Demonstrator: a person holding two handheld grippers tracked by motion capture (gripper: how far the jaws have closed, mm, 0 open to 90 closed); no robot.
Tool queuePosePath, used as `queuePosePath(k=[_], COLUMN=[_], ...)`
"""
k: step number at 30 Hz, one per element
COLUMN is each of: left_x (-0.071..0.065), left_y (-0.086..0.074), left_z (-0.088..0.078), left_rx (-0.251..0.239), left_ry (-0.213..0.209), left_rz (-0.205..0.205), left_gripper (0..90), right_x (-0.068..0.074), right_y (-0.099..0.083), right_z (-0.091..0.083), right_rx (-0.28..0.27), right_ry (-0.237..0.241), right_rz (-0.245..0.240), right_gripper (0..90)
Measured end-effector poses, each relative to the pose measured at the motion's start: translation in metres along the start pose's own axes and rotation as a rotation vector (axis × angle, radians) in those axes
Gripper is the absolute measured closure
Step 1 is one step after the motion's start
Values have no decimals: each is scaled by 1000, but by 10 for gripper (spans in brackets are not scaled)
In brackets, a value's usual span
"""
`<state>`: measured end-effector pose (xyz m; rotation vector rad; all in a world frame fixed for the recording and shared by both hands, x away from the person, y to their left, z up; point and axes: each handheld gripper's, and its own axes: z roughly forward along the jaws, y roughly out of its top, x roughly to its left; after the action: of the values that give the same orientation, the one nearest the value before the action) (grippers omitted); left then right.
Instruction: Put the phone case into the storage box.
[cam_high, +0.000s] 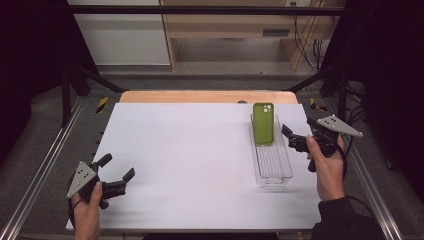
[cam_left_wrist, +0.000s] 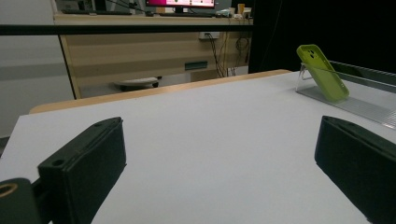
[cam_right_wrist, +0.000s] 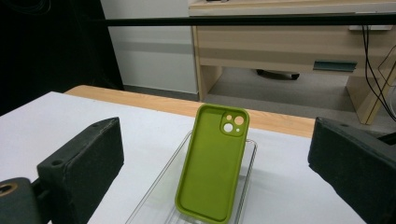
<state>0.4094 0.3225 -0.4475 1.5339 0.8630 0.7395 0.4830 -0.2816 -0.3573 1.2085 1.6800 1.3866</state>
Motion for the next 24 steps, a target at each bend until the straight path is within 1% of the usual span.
queuePosePath(k=[7,12,18,24], left_x=[1,1,3,1], left_y=[0,-1,-1,-2], left_z=[-2,-3,-4,-3], left_rx=[-1,-1,-1,3], left_ry=[-6,-7,-3,-8], left_rz=[-4,-10,-12,-7], left_gripper=[15,15,15,15], right_x=[1,-2,-7,-11], right_y=[-6,-11,-18,-30], right_z=[-4,-10,-20,-29], right_rx=[2,-3,-50,-88], right_ry=[2,-1,-11,-19], right_rz=[-2,-5,-5,-13], right_gripper=[37,35,35,35])
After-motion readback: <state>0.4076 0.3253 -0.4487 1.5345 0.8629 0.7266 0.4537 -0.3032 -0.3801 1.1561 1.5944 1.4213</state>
